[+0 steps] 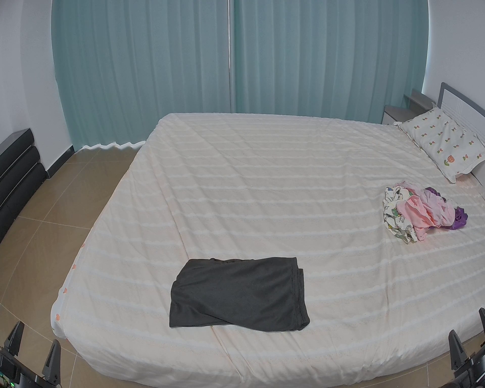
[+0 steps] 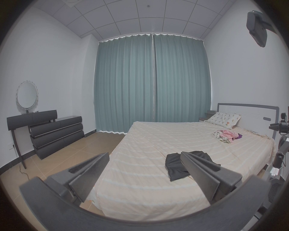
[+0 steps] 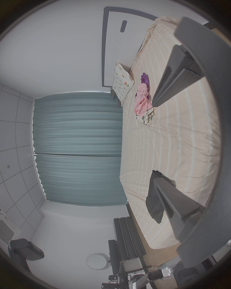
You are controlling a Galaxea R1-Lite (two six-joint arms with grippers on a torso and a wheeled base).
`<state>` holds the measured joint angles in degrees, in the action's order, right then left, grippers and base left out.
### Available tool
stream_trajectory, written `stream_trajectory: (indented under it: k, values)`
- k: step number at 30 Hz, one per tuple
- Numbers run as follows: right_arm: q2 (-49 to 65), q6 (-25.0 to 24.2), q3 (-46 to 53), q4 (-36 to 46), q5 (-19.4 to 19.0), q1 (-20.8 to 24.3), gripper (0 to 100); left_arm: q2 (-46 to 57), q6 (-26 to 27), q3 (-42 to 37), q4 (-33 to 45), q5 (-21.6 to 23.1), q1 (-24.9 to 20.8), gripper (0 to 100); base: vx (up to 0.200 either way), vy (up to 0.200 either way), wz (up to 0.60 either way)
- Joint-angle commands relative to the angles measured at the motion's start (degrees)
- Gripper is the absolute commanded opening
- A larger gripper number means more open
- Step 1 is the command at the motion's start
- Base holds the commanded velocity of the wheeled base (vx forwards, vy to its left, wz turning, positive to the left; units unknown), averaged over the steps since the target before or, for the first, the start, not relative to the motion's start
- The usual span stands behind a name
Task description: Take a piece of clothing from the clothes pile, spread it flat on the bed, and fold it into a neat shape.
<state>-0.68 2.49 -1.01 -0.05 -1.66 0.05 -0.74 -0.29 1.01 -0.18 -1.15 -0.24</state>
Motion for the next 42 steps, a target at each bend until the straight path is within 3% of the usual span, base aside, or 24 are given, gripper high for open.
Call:
stream_trajectory:
  k: [1, 42]
  values:
    - [0.7, -0.8, 1.0, 0.1, 0.1, 0.1, 100, 0.0, 0.0, -0.9, 0.0, 0.0, 0.0, 100, 0.000, 0.000, 0.00]
    - [0.7, -1.8, 1.0, 0.0, 0.6, 0.1, 100, 0.0, 0.0, -0.9, 0.0, -0.1, 0.0, 100, 0.000, 0.000, 0.00]
